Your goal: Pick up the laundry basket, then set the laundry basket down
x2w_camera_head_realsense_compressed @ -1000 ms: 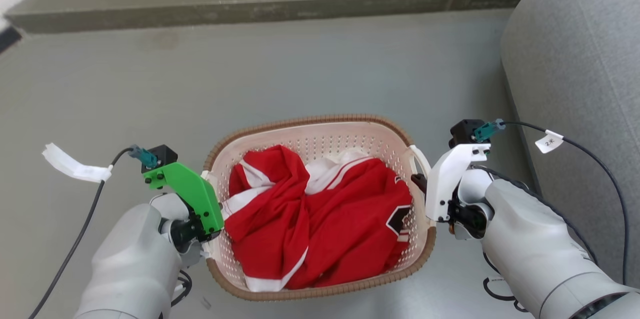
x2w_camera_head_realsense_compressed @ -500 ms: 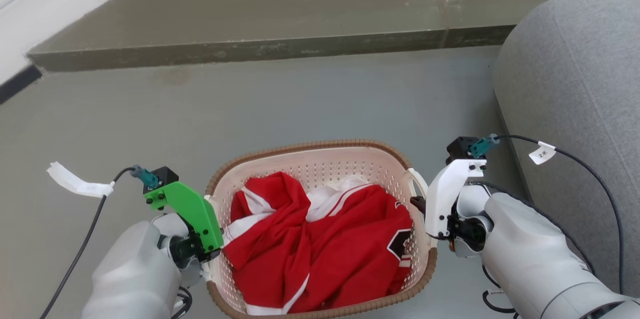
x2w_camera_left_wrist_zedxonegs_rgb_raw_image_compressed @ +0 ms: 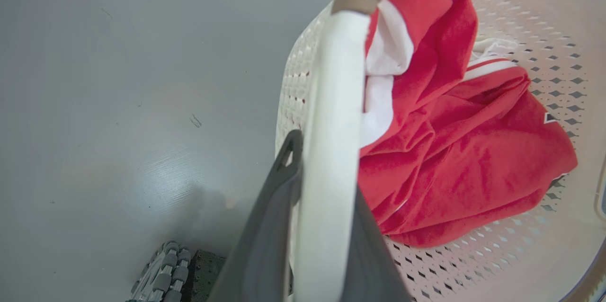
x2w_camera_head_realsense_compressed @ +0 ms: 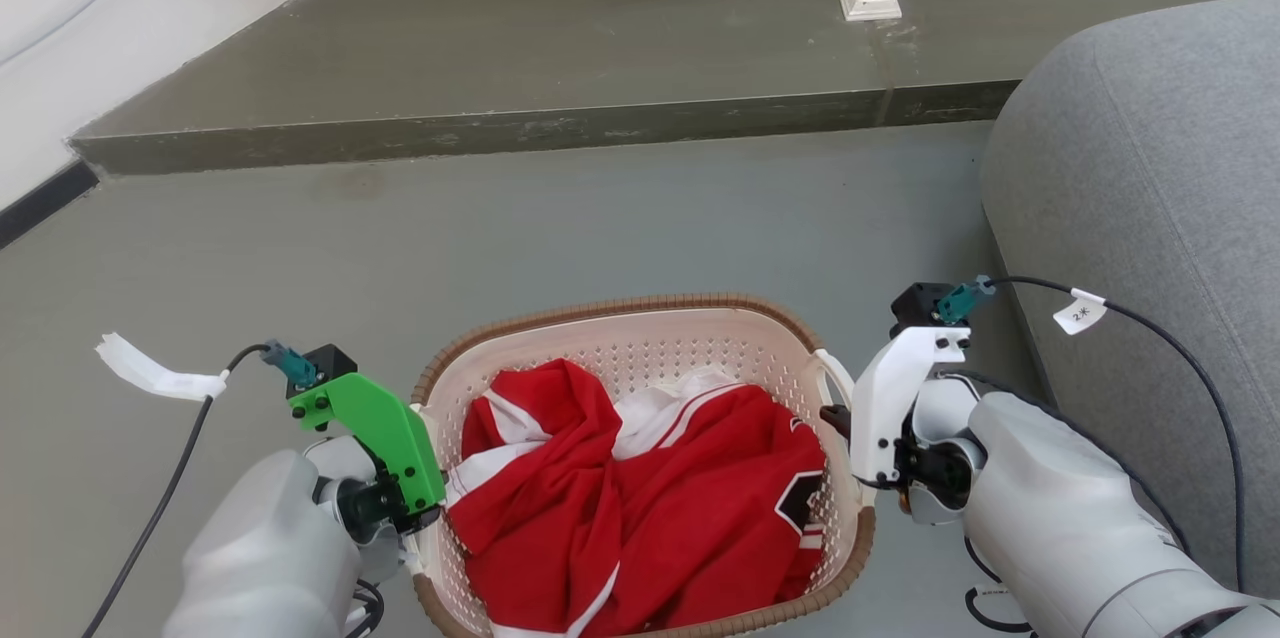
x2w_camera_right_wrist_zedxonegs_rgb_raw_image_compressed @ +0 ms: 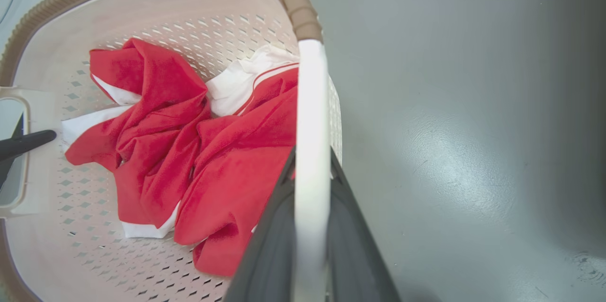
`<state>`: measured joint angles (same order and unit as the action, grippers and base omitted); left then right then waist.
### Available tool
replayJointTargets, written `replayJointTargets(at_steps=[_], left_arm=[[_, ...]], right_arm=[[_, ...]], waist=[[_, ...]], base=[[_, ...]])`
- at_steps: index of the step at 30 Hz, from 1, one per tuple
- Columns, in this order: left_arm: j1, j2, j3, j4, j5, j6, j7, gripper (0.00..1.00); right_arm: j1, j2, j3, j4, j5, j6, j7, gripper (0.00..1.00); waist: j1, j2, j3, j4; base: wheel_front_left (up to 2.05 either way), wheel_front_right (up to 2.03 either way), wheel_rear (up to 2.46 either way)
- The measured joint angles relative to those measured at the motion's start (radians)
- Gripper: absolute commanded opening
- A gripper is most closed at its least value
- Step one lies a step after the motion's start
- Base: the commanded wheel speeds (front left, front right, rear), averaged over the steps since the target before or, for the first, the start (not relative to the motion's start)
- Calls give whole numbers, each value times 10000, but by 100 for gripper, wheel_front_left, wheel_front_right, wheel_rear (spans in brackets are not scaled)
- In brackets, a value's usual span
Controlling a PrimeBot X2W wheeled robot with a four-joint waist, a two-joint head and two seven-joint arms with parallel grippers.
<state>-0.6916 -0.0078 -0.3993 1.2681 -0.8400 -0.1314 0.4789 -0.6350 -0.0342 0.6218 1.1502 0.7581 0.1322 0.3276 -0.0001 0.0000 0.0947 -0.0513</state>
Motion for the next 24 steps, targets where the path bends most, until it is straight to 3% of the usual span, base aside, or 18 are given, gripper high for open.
replayJointTargets(at_steps=[24], left_arm=[[57, 4, -6, 48, -92, 0, -2, 0]], right_arm=[[19, -15, 276, -19, 174, -2, -12, 0]], waist=[[0, 0, 23, -6]], base=[[0, 0, 0]])
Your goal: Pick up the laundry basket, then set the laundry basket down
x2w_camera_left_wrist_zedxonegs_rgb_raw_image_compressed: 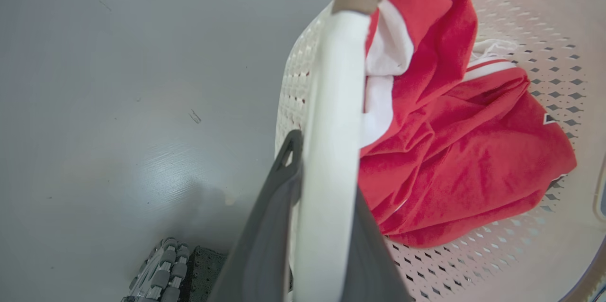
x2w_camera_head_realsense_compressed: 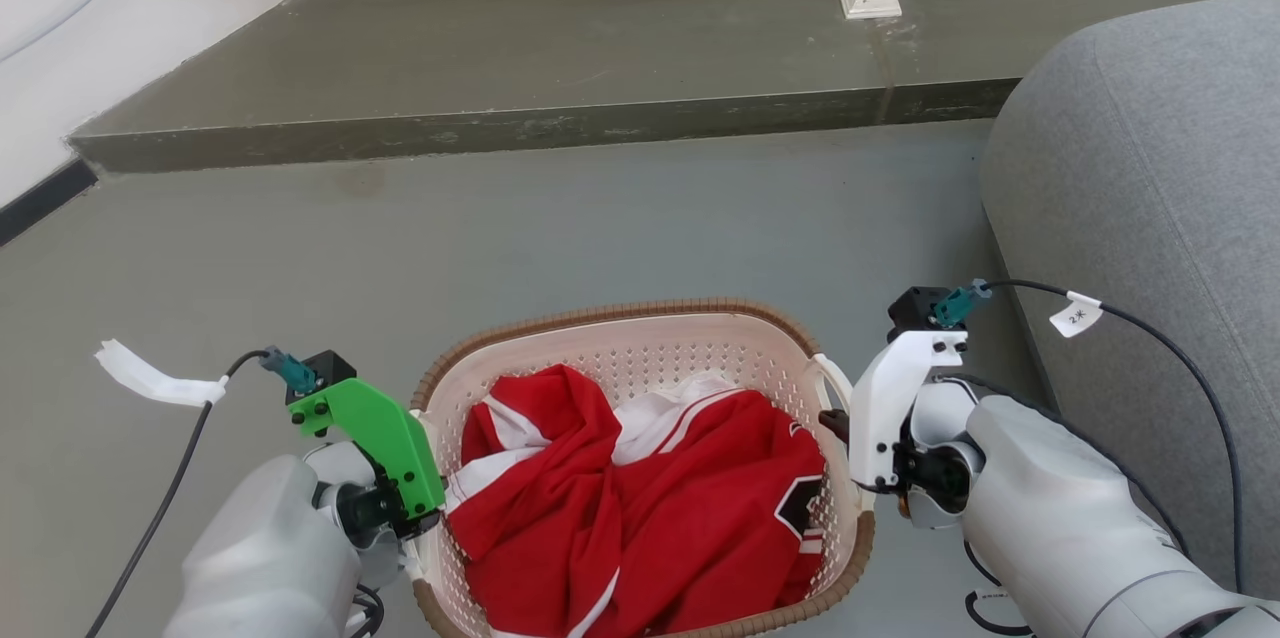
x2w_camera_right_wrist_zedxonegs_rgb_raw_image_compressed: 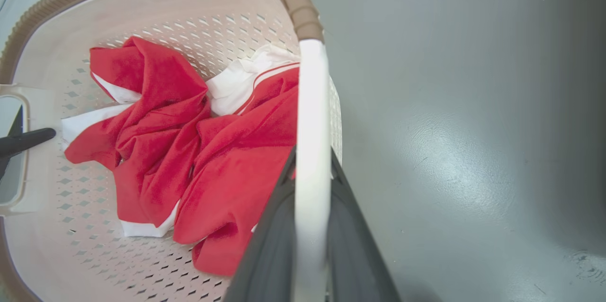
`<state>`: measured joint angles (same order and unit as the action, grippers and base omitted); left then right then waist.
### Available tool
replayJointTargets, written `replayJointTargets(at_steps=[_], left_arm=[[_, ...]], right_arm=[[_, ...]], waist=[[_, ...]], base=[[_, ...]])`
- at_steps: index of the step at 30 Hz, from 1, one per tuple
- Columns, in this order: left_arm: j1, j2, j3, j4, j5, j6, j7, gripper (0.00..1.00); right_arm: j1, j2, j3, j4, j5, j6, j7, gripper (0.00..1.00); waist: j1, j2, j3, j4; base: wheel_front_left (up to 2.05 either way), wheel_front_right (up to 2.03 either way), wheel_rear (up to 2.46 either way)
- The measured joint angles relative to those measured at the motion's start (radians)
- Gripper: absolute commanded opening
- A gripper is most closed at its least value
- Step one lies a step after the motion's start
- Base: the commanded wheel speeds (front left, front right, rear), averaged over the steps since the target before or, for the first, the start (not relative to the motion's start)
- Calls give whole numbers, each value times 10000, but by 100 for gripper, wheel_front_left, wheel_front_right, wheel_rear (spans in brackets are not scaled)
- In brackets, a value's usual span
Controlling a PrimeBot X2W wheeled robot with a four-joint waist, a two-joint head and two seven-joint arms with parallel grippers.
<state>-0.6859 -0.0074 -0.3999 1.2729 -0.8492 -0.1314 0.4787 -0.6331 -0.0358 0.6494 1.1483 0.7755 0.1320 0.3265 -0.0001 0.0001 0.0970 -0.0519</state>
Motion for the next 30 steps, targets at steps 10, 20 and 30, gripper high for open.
replayJointTargets(at_steps=[10, 20, 30], left_arm=[[45, 12, -178, -155, -21, 8, 6, 0], [126, 21, -174, -249, -75, 10, -244, 0], [-91, 17, -255, -660, 8, 10, -1175, 0]], right_arm=[[0, -40, 86, 0, 88, 0, -2, 0], [-5, -86, 167, -119, 90, 0, -357, 0], [-244, -272, 263, -389, 36, 0, -1281, 0]], waist=[[1, 0, -5, -36], [0, 0, 54, -60], [0, 0, 670, -69]], base=[[0, 0, 0], [0, 0, 0], [0, 0, 0]])
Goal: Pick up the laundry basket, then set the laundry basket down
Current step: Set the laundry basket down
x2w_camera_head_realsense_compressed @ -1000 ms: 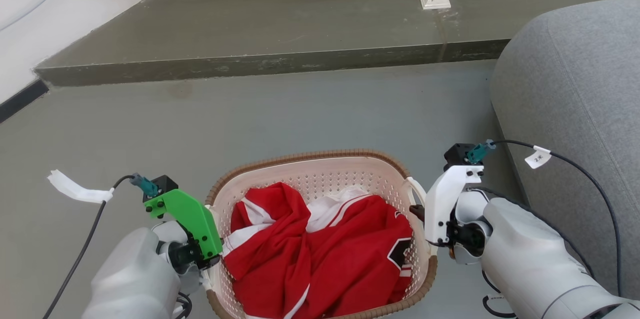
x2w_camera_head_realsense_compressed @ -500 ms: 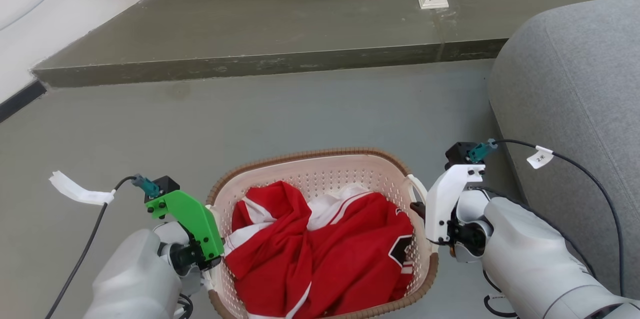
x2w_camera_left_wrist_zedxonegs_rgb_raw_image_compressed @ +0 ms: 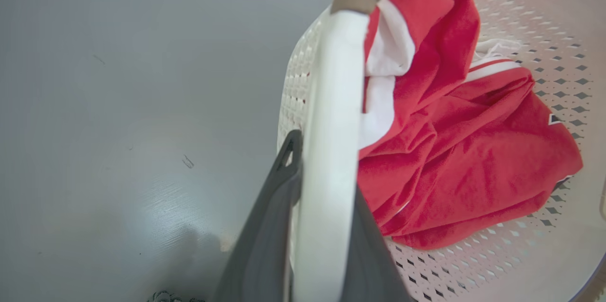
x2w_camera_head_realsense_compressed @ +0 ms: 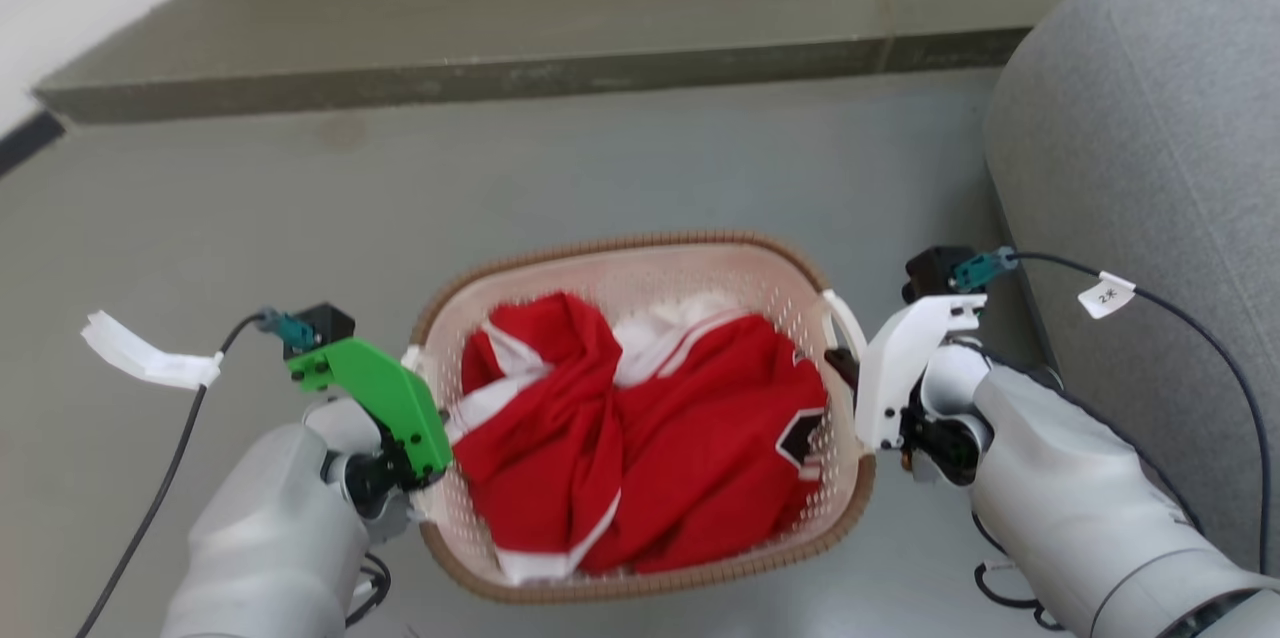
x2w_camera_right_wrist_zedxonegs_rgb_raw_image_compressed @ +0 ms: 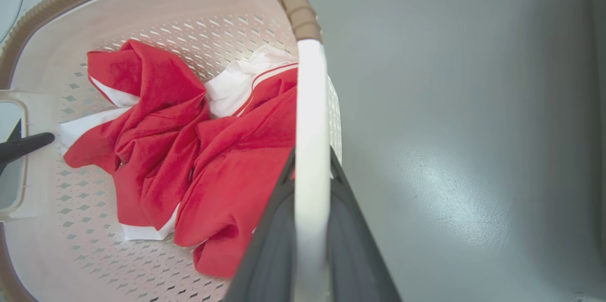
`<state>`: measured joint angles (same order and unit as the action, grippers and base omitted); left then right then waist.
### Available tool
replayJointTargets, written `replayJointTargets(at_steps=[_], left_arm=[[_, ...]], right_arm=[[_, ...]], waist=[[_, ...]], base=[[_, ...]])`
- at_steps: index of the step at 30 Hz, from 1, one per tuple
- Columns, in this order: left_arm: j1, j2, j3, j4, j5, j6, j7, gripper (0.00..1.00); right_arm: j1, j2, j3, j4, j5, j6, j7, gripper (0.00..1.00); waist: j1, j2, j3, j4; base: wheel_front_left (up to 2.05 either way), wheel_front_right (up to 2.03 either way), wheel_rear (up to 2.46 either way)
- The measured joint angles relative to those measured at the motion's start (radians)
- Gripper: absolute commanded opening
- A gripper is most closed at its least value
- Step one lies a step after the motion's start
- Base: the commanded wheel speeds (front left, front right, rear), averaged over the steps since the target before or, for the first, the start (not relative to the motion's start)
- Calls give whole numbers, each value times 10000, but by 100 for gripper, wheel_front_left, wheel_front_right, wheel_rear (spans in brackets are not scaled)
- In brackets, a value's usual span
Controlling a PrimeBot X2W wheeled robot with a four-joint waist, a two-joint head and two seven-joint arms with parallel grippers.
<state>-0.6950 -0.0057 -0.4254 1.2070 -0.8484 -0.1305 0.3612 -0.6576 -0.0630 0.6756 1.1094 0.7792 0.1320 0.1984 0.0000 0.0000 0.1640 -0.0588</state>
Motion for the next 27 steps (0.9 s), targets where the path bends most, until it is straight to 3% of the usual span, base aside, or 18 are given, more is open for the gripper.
replayJointTargets(at_steps=[27], left_arm=[[-980, -19, -502, -541, 888, 221, -2932, 0]], right_arm=[[-1374, -339, 456, -109, -867, 29, -1908, 0]], waist=[[1, 0, 3503, 17]], base=[[0, 0, 0]])
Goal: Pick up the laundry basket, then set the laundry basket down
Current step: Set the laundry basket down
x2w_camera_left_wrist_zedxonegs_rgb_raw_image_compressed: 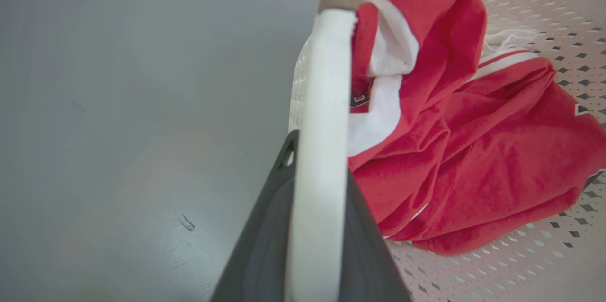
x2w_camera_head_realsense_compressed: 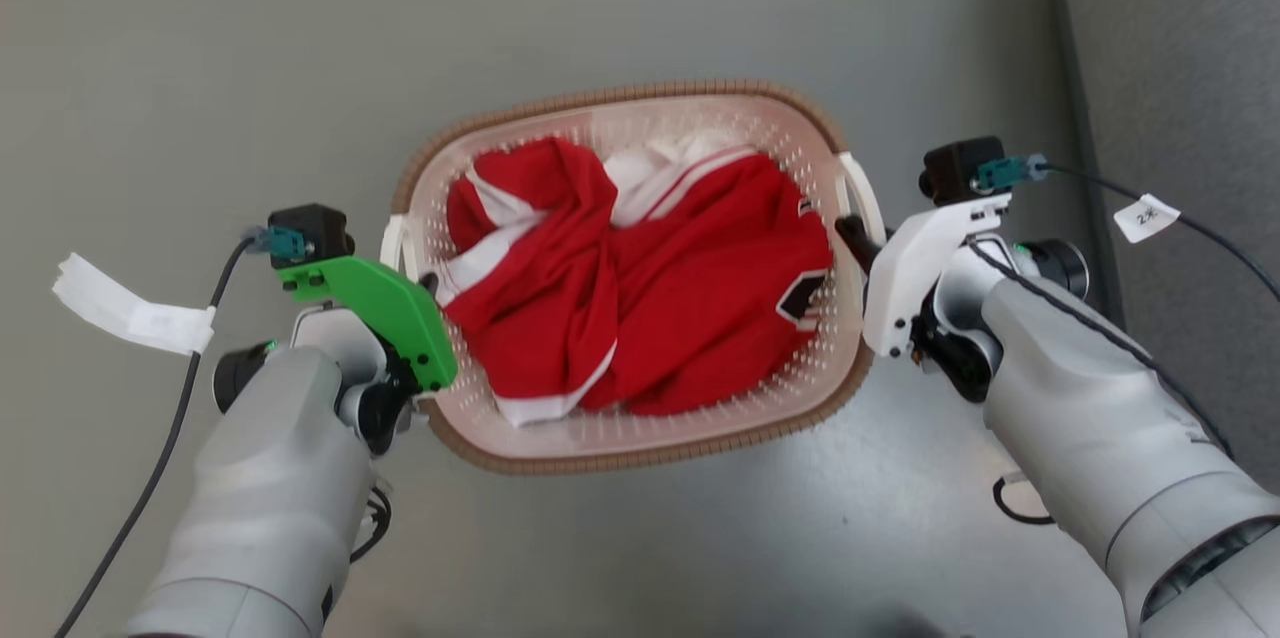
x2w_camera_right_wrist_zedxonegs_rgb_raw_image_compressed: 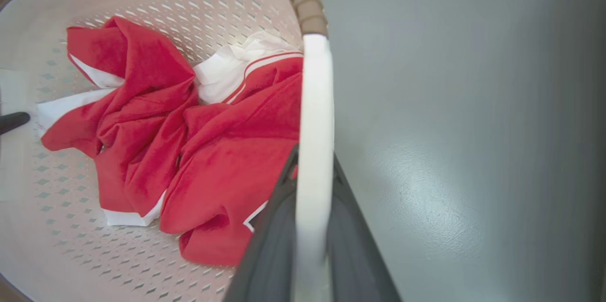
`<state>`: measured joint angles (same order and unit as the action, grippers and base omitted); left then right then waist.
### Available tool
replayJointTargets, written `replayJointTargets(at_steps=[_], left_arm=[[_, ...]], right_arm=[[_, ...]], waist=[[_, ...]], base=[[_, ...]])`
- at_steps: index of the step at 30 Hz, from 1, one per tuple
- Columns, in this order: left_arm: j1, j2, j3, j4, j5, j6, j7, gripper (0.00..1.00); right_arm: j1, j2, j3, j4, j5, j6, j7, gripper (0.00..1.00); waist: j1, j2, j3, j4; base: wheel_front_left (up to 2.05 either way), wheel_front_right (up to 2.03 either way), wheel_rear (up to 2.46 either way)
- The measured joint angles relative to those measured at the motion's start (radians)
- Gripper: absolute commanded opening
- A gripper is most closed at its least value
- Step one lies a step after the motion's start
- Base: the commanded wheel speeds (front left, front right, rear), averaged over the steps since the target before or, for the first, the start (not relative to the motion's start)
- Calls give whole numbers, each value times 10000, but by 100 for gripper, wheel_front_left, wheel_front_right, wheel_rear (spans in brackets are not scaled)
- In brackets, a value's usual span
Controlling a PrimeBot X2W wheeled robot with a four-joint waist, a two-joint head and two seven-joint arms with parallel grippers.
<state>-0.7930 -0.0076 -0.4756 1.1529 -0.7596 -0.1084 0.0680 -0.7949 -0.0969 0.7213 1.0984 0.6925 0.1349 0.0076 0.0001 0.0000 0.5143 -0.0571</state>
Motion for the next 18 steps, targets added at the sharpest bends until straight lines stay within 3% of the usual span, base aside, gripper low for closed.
replayJointTargets(at_steps=[18], left_arm=[[-709, 8, -345, -174, 681, 157, -1693, 0]], right_arm=[[-747, -69, -13, 121, -276, -13, -1352, 0]], waist=[[0, 0, 2202, 48]], base=[[0, 0, 0]])
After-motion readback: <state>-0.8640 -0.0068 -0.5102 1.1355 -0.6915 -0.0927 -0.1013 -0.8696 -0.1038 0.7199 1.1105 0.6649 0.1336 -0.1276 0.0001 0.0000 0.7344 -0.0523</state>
